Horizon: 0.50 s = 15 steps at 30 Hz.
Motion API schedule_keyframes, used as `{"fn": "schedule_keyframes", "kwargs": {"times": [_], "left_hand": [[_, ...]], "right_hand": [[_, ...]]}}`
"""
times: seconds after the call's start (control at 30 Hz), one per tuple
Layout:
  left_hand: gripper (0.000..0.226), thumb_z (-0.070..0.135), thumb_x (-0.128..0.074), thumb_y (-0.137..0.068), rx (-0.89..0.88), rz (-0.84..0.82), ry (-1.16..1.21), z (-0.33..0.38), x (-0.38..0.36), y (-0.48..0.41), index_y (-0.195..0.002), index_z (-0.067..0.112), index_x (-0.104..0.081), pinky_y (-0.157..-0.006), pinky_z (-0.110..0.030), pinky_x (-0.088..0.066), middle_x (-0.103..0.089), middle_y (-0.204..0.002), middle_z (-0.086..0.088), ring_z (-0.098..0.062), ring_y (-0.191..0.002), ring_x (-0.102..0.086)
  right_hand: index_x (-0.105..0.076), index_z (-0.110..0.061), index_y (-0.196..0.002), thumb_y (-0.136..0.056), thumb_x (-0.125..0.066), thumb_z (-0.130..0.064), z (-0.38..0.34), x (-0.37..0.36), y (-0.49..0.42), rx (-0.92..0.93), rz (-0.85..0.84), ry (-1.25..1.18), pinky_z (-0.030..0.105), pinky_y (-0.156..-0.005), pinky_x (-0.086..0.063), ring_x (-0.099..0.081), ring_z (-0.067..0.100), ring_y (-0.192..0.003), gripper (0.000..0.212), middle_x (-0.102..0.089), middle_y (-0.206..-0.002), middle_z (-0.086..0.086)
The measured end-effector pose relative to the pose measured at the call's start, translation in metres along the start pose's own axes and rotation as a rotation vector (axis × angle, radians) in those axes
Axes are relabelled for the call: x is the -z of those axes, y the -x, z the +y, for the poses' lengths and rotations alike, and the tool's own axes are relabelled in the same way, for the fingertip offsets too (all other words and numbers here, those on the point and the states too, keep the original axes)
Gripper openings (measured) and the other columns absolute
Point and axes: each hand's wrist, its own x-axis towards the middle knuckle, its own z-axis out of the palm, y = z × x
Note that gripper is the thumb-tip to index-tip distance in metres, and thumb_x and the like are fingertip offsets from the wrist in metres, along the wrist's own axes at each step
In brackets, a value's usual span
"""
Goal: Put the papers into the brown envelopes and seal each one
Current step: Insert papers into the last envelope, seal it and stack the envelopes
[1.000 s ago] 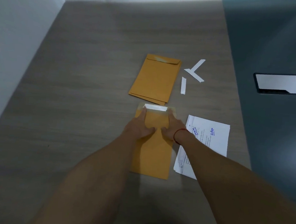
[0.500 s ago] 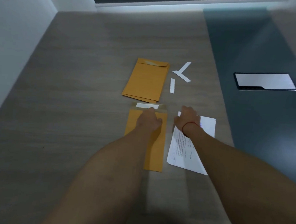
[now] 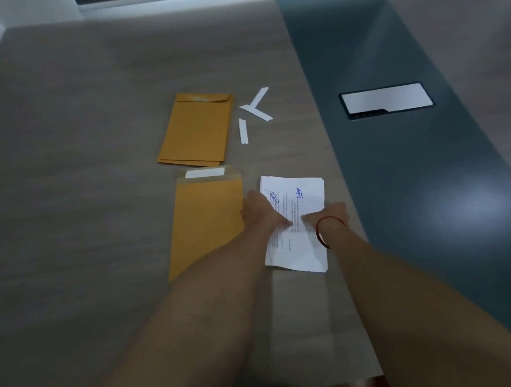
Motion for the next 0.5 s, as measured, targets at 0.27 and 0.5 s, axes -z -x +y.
{"fn": "schedule_keyframes", "kwargs": {"times": [0.27,0.5], "left_hand": [[0.085,0.027,-0.093,-0.057,0.01,-0.018,0.085,-0.009,0.008,-0.007,-0.123,0.006,-0.043,-0.083,-0.032,-0.053,-0.057,-0.124,-0.009,-0.024,-0.115,-0.06],[0.067,0.051,-0.079,-0.067,-0.033,0.088,0.445,-0.013,0.054,-0.021,-0.118,0.011,-0.06,-0.092,-0.04,-0.056,-0.067,-0.12,-0.004,-0.023,-0.108,-0.065]], "right_hand": [[-0.06,-0.004,-0.121,-0.085,-0.066,-0.017,-0.005,-0.006,0.001,0.118,-0.202,0.005,0.03,-0.085,-0.051,-0.064,0.029,-0.103,0.039,-0.066,-0.12,0.011],[-0.062,-0.003,-0.121,-0.084,-0.071,-0.025,-0.052,0.016,0.012,0.243,-0.329,-0.215,0.037,-0.092,-0.052,-0.064,0.03,-0.104,0.044,-0.065,-0.122,0.01]]}}
